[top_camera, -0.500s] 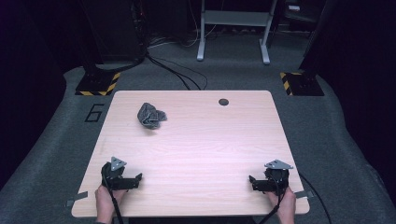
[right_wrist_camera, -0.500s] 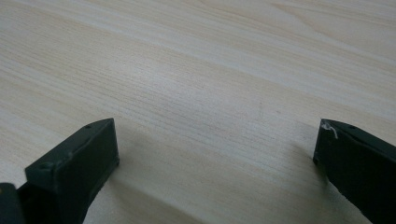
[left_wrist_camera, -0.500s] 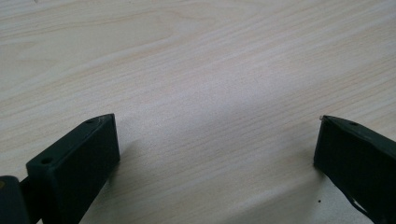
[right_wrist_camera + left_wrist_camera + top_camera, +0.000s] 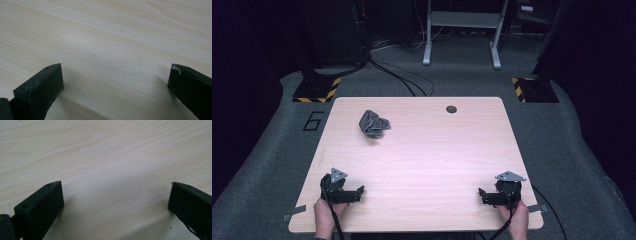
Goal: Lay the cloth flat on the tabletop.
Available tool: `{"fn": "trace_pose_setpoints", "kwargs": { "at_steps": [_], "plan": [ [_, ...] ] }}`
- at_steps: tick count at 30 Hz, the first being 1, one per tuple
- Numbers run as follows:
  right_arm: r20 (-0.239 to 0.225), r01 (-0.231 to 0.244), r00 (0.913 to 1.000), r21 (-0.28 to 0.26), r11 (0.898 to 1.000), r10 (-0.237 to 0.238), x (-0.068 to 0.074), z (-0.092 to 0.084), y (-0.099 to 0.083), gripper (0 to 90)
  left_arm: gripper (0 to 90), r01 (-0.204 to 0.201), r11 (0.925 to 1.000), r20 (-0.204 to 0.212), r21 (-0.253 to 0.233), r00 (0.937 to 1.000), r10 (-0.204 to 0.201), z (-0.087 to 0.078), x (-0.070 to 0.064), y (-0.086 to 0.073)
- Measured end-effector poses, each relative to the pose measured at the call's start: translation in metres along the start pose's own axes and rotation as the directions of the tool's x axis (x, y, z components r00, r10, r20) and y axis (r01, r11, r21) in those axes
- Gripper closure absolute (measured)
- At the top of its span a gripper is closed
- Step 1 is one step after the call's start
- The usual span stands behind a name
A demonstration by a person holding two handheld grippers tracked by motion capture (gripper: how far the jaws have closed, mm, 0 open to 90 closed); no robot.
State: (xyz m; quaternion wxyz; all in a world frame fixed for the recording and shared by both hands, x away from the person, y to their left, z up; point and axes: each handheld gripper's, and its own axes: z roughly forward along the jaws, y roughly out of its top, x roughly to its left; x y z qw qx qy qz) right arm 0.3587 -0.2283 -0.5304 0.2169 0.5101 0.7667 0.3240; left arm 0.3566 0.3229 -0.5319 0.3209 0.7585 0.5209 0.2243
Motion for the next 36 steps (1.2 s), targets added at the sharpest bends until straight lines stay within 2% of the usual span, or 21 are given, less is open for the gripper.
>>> {"fn": "trace_pose_setpoints", "kwargs": {
  "at_steps": [6, 9, 12, 15, 24, 31, 36],
  "plan": [
    [0.002, 0.003, 1.0000, -0.001, 1.000, -0.003, 0.000, 0.000, 0.000, 0.0, 0.0, -0.014, 0.9999, 0.026, 0.010, 0.9996, 0.013, -0.001, 0.003, 0.001],
    [0.005, -0.005, 1.0000, -0.004, 1.000, 0.005, 0.000, 0.001, 0.000, 0.0, 0.0, 0.029, 0.9995, 0.072, -0.010, 0.9970, -0.028, 0.002, 0.007, 0.005],
    [0.000, 0.003, 1.0000, 0.000, 1.000, -0.003, 0.000, 0.000, 0.000, 0.0, 0.0, 0.031, 0.9994, 0.091, 0.014, 0.9954, -0.032, 0.004, 0.009, 0.014],
    [0.006, -0.007, 1.0000, -0.005, 1.000, 0.007, 0.000, 0.001, 0.000, 0.0, 0.0, 0.017, 0.9998, 0.089, 0.009, 0.9959, -0.017, 0.005, 0.009, 0.024],
    [0.007, -0.008, 0.9999, -0.005, 1.000, 0.008, 0.001, 0.001, 0.000, 0.0, 0.0, 0.009, 0.9999, 0.094, -0.004, 0.9955, -0.009, 0.006, 0.018, 0.050],
    [0.006, -0.007, 1.0000, -0.004, 1.000, 0.007, 0.001, 0.001, 0.000, 0.0, 0.1, 0.035, 0.9991, 0.116, -0.023, 0.9927, -0.032, 0.012, 0.028, 0.066],
    [0.005, -0.008, 1.0000, -0.003, 1.000, 0.008, 0.001, 0.001, 0.001, 0.0, 0.1, 0.048, 0.9988, 0.134, -0.011, 0.9899, -0.046, 0.019, 0.037, 0.081]
  ]
}}
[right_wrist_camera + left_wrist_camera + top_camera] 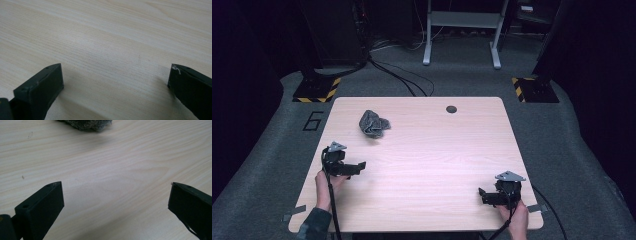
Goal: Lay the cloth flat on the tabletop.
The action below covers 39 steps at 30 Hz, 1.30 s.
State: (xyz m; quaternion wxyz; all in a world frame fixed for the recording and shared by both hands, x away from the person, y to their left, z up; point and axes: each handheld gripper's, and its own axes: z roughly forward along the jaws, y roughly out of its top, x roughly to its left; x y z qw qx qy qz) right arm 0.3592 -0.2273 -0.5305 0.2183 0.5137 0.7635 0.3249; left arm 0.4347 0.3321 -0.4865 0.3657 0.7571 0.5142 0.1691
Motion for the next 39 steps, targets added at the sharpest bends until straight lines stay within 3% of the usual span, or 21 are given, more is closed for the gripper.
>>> {"fn": "trace_pose_setpoints", "kwargs": {
  "at_steps": [6, 13, 22, 25, 35, 39],
  "plan": [
    [-0.002, 0.003, 1.0000, 0.002, 1.000, -0.003, 0.000, 0.000, 0.000, 0.0, 0.1, -0.011, 0.9998, -0.013, 0.016, 0.9999, 0.011, 0.006, 0.009, 0.018],
    [0.000, 0.002, 1.0000, 0.003, 1.000, -0.002, 0.000, 0.000, 0.000, 0.0, 0.1, -0.055, 0.9975, -0.030, 0.045, 0.9980, 0.056, 0.017, 0.017, 0.043],
    [0.000, 0.001, 1.0000, 0.001, 1.000, -0.001, 0.000, 0.000, 0.000, 0.0, 0.1, -0.025, 0.9997, -0.049, -0.007, 0.9985, 0.024, 0.031, 0.026, 0.077],
    [0.000, 0.002, 1.0000, 0.001, 1.000, -0.002, 0.000, 0.000, 0.000, 0.0, 0.1, -0.030, 0.9995, -0.065, -0.009, 0.9974, 0.029, 0.037, 0.029, 0.088],
    [-0.002, 0.002, 1.0000, 0.002, 1.000, -0.002, 0.000, 0.000, 0.000, 0.0, 1.3, 0.021, 0.9996, -0.088, 0.017, 0.9959, -0.019, 0.065, 0.042, 0.111],
    [-0.001, 0.002, 1.0000, 0.002, 1.000, -0.002, 0.000, 0.000, 0.000, 0.0, 2.7, 0.012, 0.9996, -0.109, 0.026, 0.9940, -0.009, 0.078, 0.042, 0.117]
  ]
}}
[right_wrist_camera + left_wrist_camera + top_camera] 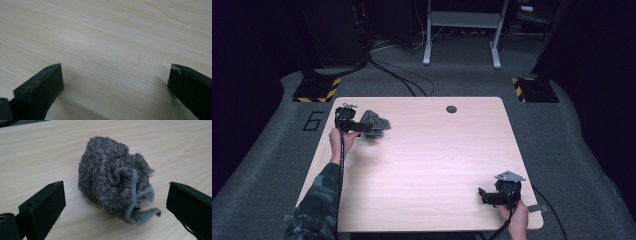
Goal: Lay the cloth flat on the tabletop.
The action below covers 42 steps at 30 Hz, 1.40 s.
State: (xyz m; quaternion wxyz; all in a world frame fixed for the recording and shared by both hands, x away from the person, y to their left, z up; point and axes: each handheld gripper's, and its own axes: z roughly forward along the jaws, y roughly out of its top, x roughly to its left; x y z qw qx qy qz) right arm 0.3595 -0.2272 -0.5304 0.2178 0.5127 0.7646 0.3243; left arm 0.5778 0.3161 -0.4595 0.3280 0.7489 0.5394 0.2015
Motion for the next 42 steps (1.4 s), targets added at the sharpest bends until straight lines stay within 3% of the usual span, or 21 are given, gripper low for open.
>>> {"fn": "trace_pose_setpoints", "kwargs": {
  "at_steps": [5, 13, 15, 22, 26, 29, 35, 42],
  "plan": [
    [0.000, 0.001, 1.0000, 0.002, 1.000, -0.001, 0.000, 0.000, 0.000, 0.0, 7.5, -0.004, 1.0000, -0.026, 0.006, 0.9997, 0.004, 0.019, -0.002, 0.002],
    [0.001, 0.001, 1.0000, 0.000, 1.000, -0.001, 0.000, 0.000, 0.000, 0.0, 20.8, 0.007, 0.9985, -0.027, 0.054, 0.9996, -0.006, 0.040, -0.007, -0.004],
    [0.001, 0.001, 1.0000, 0.001, 1.000, -0.001, 0.000, 0.000, 0.000, 0.0, 28.5, 0.014, 0.9984, -0.036, 0.054, 0.9993, -0.013, 0.042, -0.008, -0.006],
    [0.001, 0.001, 1.0000, 0.001, 1.000, -0.001, 0.000, 0.000, 0.000, 0.0, 53.6, -0.017, 0.9990, -0.062, 0.042, 0.9979, 0.020, 0.043, -0.009, -0.011],
    [0.000, 0.001, 1.0000, 0.001, 1.000, -0.001, 0.000, 0.000, 0.000, 0.0, 63.9, -0.039, 0.9984, -0.067, 0.040, 0.9969, 0.042, 0.041, -0.010, -0.011],
    [0.000, 0.001, 1.0000, 0.001, 1.000, -0.001, 0.000, 0.000, 0.000, 0.0, 67.8, -0.036, 0.9993, -0.069, 0.004, 0.9969, 0.037, 0.038, -0.010, -0.011],
    [0.000, 0.001, 1.0000, 0.000, 1.000, -0.001, 0.000, 0.000, 0.000, 0.0, 69.0, 0.006, 0.9989, -0.027, -0.046, 0.9996, -0.008, 0.025, -0.010, -0.009],
    [0.000, 0.001, 1.0000, 0.001, 1.000, -0.001, 0.000, 0.000, 0.000, 0.0, 69.1, 0.015, 0.9911, 0.015, -0.132, 0.9998, -0.013, -0.003, -0.020, -0.001]
  ]
}}
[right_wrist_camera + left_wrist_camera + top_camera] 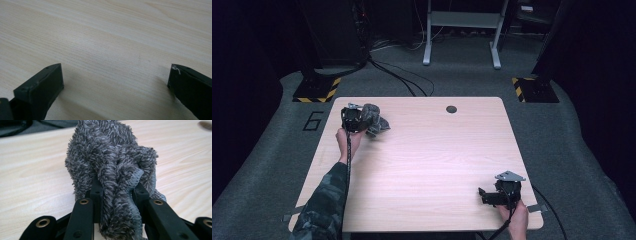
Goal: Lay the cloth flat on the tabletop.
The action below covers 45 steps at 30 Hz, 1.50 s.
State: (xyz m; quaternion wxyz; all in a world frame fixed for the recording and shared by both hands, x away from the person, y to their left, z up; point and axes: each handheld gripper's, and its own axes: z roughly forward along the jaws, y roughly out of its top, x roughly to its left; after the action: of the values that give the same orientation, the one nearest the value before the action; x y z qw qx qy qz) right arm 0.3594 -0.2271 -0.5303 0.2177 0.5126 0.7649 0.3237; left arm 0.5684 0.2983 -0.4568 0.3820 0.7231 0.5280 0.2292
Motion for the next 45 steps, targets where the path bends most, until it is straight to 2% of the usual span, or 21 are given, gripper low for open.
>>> {"fn": "trace_pose_setpoints", "kwargs": {
  "at_steps": [5, 16, 21, 24, 29, 30, 31, 32, 33, 34, 35, 36, 39, 41, 45],
  "plan": [
    [0.000, 0.000, 1.0000, -0.001, 1.000, 0.000, 0.000, 0.000, 0.000, 0.0, 69.0, -0.043, 0.9986, 0.037, -0.030, 0.9983, 0.044, -0.020, -0.013, 0.005],
    [0.000, -0.001, 1.0000, -0.002, 1.000, 0.001, 0.000, 0.000, 0.000, 0.0, 69.0, -0.099, 0.9925, 0.086, -0.071, 0.9907, 0.105, -0.052, -0.038, 0.010],
    [-0.001, -0.003, 1.0000, 0.000, 1.000, 0.003, 0.000, 0.000, 0.000, 0.0, 69.0, -0.145, 0.9850, 0.110, -0.093, 0.9817, 0.155, -0.070, -0.054, 0.013],
    [0.000, -0.005, 1.0000, 0.001, 1.000, 0.005, 0.000, 0.000, 0.000, 0.0, 69.0, -0.179, 0.9790, 0.121, -0.098, 0.9743, 0.190, -0.077, -0.063, 0.013],
    [0.000, -0.001, 1.0000, -0.001, 1.000, 0.001, 0.000, 0.000, 0.000, 0.0, 68.8, -0.211, 0.9726, 0.153, -0.098, 0.9625, 0.224, -0.084, -0.077, 0.011],
    [0.000, -0.001, 1.0000, -0.001, 1.000, 0.001, 0.000, 0.000, 0.000, 0.0, 68.8, -0.211, 0.9726, 0.153, -0.098, 0.9625, 0.224, -0.084, -0.077, 0.011],
    [0.000, -0.001, 1.0000, -0.001, 1.000, 0.001, 0.000, 0.000, 0.000, 0.0, 68.8, -0.230, 0.9680, 0.163, -0.101, 0.9560, 0.244, -0.087, -0.084, 0.009],
    [0.000, -0.001, 1.0000, -0.001, 1.000, 0.001, 0.000, 0.000, 0.000, 0.0, 68.8, -0.238, 0.9655, 0.164, -0.105, 0.9534, 0.253, -0.088, -0.086, 0.009],
    [0.000, -0.001, 1.0000, -0.001, 1.000, 0.001, 0.000, 0.000, 0.000, 0.0, 68.8, -0.238, 0.9655, 0.164, -0.105, 0.9534, 0.253, -0.088, -0.086, 0.009],
    [0.001, 0.000, 1.0000, 0.000, 1.000, 0.000, 0.000, 0.000, 0.000, 0.0, 68.8, -0.251, 0.9616, 0.175, -0.111, 0.9475, 0.268, -0.092, -0.093, 0.007],
    [0.001, 0.000, 1.0000, 0.000, 1.000, 0.000, 0.000, 0.000, 0.000, 0.0, 68.7, -0.251, 0.9616, 0.175, -0.111, 0.9475, 0.268, -0.092, -0.093, 0.007],
    [0.001, -0.001, 1.0000, -0.002, 1.000, 0.001, 0.000, 0.000, 0.000, 0.0, 68.7, -0.268, 0.9564, 0.187, -0.116, 0.9398, 0.286, -0.095, -0.098, 0.006],
    [0.000, -0.001, 1.0000, -0.001, 1.000, 0.001, 0.000, 0.000, 0.000, 0.0, 68.7, -0.273, 0.9535, 0.202, -0.127, 0.9341, 0.295, -0.100, -0.107, 0.004],
    [0.000, -0.001, 1.0000, -0.001, 1.000, 0.001, 0.000, 0.000, 0.000, 0.0, 68.6, -0.286, 0.9500, 0.219, -0.124, 0.9259, 0.308, -0.102, -0.111, 0.003],
    [0.001, -0.001, 1.0000, -0.002, 1.000, 0.001, 0.000, 0.000, 0.000, 0.0, 68.4, -0.301, 0.9446, 0.245, -0.130, 0.9135, 0.325, -0.105, -0.123, -0.002]
  ]
}}
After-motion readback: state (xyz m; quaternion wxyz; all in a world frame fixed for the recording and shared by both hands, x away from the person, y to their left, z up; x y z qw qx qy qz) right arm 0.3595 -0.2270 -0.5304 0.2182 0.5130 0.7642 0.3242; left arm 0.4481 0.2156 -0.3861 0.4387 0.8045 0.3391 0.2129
